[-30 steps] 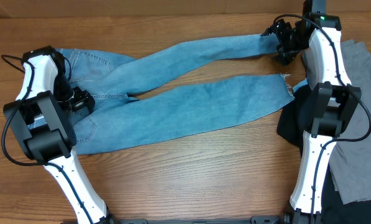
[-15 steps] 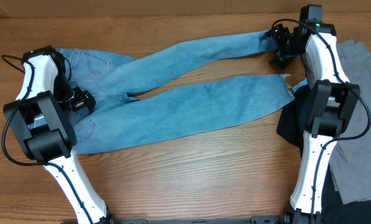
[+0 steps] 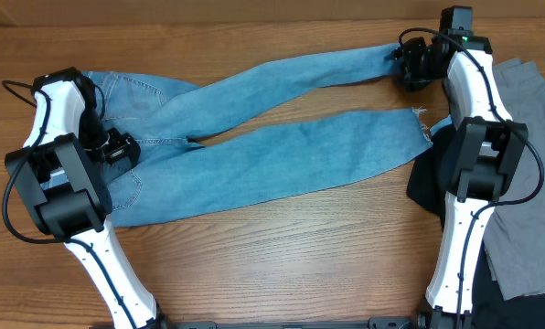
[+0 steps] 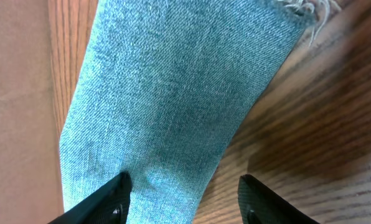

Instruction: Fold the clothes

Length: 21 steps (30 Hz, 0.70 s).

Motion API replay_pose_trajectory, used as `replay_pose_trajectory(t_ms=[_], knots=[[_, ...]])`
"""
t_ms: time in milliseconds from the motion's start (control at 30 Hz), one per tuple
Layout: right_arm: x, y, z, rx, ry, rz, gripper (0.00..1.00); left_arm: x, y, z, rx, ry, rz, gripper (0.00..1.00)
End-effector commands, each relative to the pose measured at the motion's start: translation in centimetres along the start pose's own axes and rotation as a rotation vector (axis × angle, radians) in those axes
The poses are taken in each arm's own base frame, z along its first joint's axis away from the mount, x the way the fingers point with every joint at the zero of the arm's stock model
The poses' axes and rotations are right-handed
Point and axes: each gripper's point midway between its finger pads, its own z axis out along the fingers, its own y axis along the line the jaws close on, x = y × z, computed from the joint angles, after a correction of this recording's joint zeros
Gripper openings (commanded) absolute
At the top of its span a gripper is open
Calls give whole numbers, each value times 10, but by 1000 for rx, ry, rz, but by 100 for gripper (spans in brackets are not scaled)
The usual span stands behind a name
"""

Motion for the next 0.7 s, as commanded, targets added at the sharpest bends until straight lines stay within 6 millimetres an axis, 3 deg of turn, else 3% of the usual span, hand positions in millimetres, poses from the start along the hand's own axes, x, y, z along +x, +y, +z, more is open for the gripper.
replay_pose_trajectory(t_ms=[0,100,433,667], knots=[[-2,-4,4,13,-12,10,58,4,0,6,2,29,24,98],[-2,-4,5,14,-13,8,64,5,0,6,2,29,24,98],[25,9,18,29,14,59,68,5,0,6,2,29,24,98],[29,21,24,8,-6,84,68,5,0,6,2,30,24,98]])
